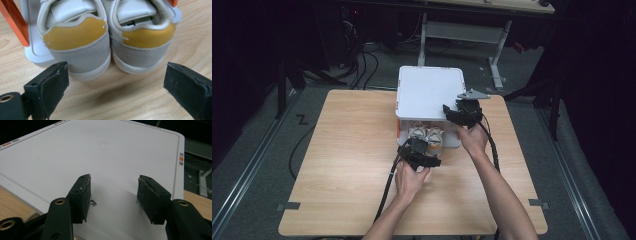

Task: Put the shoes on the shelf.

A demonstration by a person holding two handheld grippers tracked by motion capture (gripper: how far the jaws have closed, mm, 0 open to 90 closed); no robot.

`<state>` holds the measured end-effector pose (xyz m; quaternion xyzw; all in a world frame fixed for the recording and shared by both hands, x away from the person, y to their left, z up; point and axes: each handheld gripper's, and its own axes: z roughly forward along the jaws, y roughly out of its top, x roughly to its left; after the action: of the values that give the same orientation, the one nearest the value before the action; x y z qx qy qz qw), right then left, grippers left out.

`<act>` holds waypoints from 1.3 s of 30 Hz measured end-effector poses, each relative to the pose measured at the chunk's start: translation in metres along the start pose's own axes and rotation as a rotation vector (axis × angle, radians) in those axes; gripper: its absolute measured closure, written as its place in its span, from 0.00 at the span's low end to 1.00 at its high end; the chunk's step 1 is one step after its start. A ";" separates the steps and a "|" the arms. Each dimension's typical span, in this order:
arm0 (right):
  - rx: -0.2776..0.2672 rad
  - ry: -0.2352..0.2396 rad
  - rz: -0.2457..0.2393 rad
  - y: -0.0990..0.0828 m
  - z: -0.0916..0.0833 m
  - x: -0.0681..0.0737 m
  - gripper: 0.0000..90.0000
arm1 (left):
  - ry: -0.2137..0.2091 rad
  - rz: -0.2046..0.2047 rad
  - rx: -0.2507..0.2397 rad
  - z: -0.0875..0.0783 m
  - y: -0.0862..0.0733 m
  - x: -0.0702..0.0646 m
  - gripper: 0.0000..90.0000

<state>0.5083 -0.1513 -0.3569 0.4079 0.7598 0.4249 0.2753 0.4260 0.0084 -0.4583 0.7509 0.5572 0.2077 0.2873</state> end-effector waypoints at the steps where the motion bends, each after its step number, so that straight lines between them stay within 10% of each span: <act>1: -0.001 -0.001 0.000 0.000 0.000 0.000 0.50 | 0.005 -0.006 0.001 0.001 0.001 -0.001 0.07; 18: 0.001 0.002 -0.003 0.000 0.000 0.000 0.50 | 0.009 -0.077 -0.006 0.021 0.025 0.004 0.11; 36: 0.005 0.002 -0.003 0.000 0.000 0.000 0.50 | 0.079 -0.121 -0.115 0.043 0.037 -0.007 0.32; 39: 0.003 0.001 -0.004 0.000 0.000 0.000 0.50 | 0.039 -0.120 -0.125 0.047 0.038 -0.006 0.33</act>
<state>0.5080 -0.1510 -0.3567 0.4066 0.7613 0.4236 0.2750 0.4810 -0.0149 -0.4681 0.6927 0.5924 0.2390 0.3347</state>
